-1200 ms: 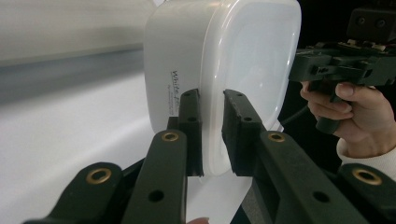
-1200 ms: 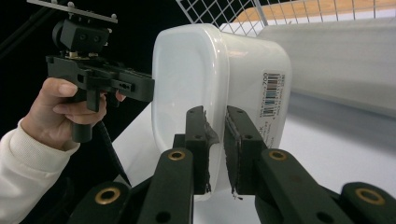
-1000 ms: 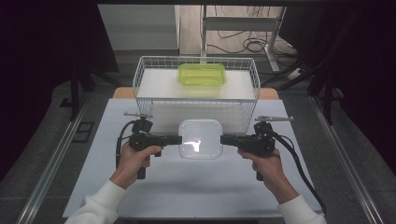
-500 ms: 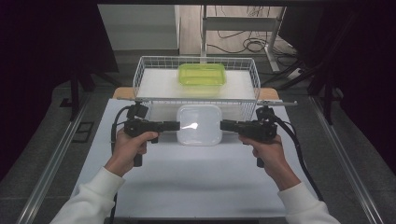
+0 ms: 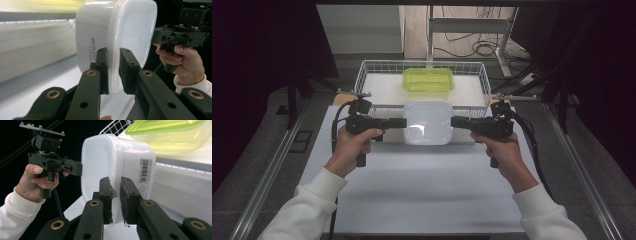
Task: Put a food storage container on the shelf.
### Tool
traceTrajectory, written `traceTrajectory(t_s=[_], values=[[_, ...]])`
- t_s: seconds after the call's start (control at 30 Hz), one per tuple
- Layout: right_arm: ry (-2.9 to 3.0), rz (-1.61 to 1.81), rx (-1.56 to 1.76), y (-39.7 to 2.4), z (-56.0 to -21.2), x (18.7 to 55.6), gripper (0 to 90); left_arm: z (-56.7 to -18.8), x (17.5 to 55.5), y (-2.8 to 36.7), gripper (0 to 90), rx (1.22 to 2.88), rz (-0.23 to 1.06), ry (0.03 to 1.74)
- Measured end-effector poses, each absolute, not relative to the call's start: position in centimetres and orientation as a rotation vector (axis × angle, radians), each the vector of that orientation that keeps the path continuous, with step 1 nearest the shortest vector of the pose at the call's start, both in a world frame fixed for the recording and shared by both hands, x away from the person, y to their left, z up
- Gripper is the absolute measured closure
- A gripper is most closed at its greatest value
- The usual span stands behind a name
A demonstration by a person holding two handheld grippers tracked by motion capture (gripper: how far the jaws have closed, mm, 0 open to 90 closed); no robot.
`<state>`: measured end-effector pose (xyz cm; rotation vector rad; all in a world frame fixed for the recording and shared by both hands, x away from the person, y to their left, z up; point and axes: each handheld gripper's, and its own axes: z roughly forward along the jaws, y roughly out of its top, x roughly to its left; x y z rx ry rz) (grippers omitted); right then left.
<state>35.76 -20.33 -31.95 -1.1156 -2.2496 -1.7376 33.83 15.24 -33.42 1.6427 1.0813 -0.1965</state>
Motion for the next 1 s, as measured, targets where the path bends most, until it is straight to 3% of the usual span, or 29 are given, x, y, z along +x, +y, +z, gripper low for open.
traceTrajectory(t_s=[1.0], values=[[-2.239,-1.752,-1.156,-20.0,-28.6,40.3,79.2,-29.2,37.8,15.4,79.6,1.653,-0.140,1.049]])
